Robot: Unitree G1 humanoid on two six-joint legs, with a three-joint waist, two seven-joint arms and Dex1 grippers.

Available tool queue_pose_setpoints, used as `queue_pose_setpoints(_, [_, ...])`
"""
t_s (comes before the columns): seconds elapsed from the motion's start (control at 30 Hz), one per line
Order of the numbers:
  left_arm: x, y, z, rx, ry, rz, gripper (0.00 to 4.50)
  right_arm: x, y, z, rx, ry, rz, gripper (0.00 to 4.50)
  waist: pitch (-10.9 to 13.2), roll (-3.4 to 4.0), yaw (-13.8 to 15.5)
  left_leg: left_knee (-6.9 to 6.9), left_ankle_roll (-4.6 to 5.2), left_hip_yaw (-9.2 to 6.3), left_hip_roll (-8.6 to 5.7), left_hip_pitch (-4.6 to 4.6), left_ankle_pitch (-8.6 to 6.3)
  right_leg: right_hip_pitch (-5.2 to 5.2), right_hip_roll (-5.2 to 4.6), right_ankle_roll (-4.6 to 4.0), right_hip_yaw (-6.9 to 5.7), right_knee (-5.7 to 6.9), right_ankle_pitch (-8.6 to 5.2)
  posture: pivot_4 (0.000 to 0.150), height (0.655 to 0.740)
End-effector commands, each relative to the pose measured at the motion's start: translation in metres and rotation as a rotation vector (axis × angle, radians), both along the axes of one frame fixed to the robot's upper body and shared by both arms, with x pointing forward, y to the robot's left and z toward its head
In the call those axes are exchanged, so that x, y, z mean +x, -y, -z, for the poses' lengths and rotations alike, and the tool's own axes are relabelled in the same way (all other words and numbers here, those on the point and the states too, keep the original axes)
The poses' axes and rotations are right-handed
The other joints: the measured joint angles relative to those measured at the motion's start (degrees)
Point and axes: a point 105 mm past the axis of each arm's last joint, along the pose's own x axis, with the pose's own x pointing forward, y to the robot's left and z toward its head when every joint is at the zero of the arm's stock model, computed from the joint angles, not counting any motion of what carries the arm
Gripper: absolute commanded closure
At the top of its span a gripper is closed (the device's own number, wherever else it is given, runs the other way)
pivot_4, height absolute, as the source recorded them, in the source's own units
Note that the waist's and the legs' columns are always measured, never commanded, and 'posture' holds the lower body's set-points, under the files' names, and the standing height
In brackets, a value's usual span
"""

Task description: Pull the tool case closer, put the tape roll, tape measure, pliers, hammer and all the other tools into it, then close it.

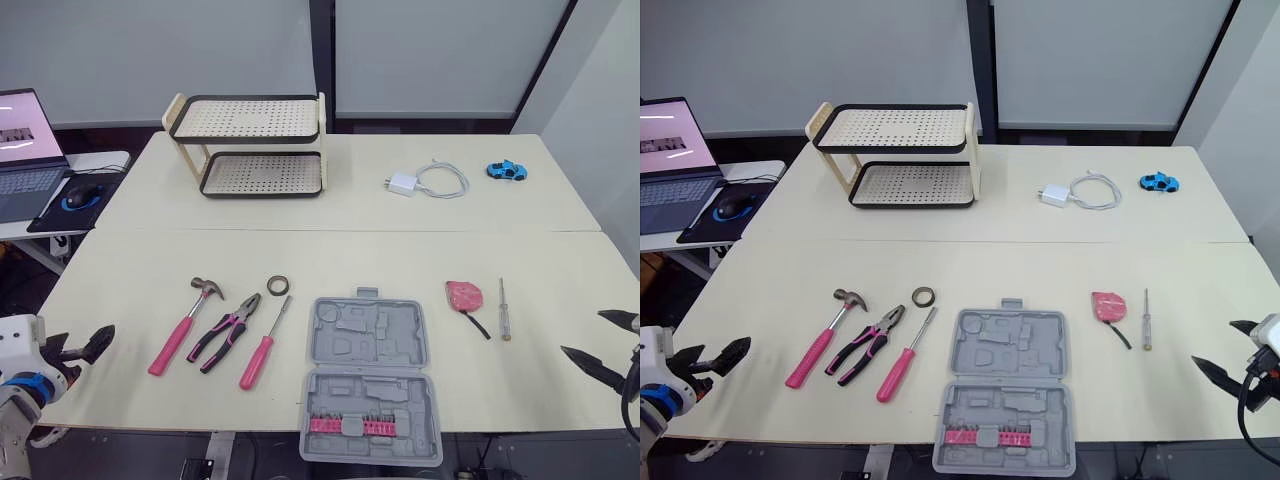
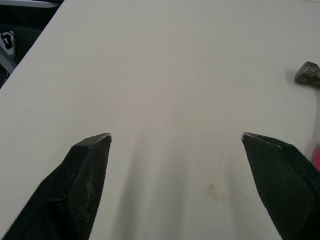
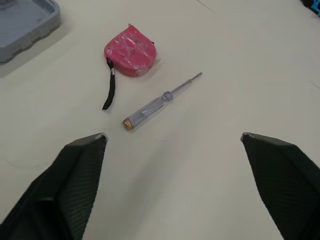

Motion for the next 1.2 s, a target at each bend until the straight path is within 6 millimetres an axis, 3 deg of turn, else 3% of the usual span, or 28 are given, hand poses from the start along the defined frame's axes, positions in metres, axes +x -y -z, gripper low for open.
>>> queue_pose_setpoints(0.03, [0.006, 0.002, -0.015, 0.034, 0.047, 0.034, 0.03, 0.003, -0.005, -0.011, -0.016, 0.026, -0.04, 0.0, 0.0, 0.01, -0.05, 0.0, 0.0, 0.0, 0.0, 0.0, 0.0, 0.0, 0.0, 0.0, 0.0, 0.0, 0.0, 0.15, 0.74])
queue_pose_setpoints(0.13, [0.009, 0.006, -0.018, 0.043, 0.045, 0.073, 0.03, 0.007, -0.015, -0.017, -0.007, 0.026, -0.085, 0.0, 0.0, 0.01, -0.12, 0.0, 0.0, 0.01, 0.0, 0.0, 0.0, -0.01, 0.0, 0.0, 0.01, 0.0, 0.0, 0.15, 0.74])
queue_pose_setpoints(0.3, [0.015, 0.037, -0.025, 0.113, -0.016, 0.339, 0.03, 0.018, -0.068, -0.031, 0.055, -0.011, -0.303, 0.0, 0.01, 0.03, -0.48, -0.01, 0.0, 0.01, 0.08, 0.01, 0.0, -0.02, 0.04, -0.01, 0.01, 0.02, 0.0, 0.15, 0.74])
queue_pose_setpoints(0.47, [0.026, 0.082, -0.038, 0.23, -0.079, 0.723, 0.03, 0.024, -0.122, -0.036, 0.103, -0.07, -0.498, 0.0, 0.02, 0.04, -0.2, 0.0, 0.0, -0.01, 0.06, -0.03, 0.0, -0.02, 0.05, -0.01, -0.01, -0.01, 0.0, 0.15, 0.74])
queue_pose_setpoints(0.67, [0.04, 0.119, -0.048, 0.416, -0.118, 1.115, 0.03, 0.026, -0.159, -0.033, 0.12, -0.131, -0.597, 0.0, 0.06, 0.05, 0.26, -0.01, 0.0, 0.0, -0.04, -0.13, 0.0, -0.08, -0.03, -0.01, -0.05, -0.08, 0.0, 0.15, 0.74])
queue_pose_setpoints(0.9, [0.065, 0.152, -0.05, 0.463, -0.102, 1.389, 0.03, 0.035, -0.19, -0.036, 0.163, -0.111, -0.644, 0.0, 0.09, 0.03, -0.31, 0.0, 0.01, 0.02, -0.05, -0.18, 0.0, -0.17, 0.08, -0.01, -0.09, -0.03, 0.0, 0.15, 0.74])
queue_pose_setpoints(1.0, [0.076, 0.162, -0.049, 0.482, -0.084, 1.459, 0.64, 0.037, -0.196, -0.035, 0.165, -0.103, -0.651, 0.0, 0.1, 0.03, -0.36, 0.01, 0.01, 0.02, -0.12, -0.2, 0.0, -0.22, 0.12, -0.01, -0.13, 0.02, 0.0, 0.15, 0.74])
queue_pose_setpoints(1.13, [0.089, 0.18, -0.039, 0.527, -0.091, 1.55, 1.88, 0.038, -0.202, -0.037, 0.173, -0.077, -0.641, 0.0, 0.11, 0.01, -0.41, 0.03, 0.01, 0.0, -0.17, -0.22, 0.0, -0.24, 0.18, -0.01, -0.14, 0.05, 0.01, 0.15, 0.74])
queue_pose_setpoints(1.2, [0.096, 0.188, -0.034, 0.545, -0.099, 1.577, 1.88, 0.04, -0.205, -0.038, 0.174, -0.059, -0.628, 0.0, 0.11, 0.0, -0.41, 0.06, 0.01, -0.01, -0.21, -0.22, 0.0, -0.25, 0.19, 0.0, -0.16, 0.08, 0.01, 0.15, 0.74])
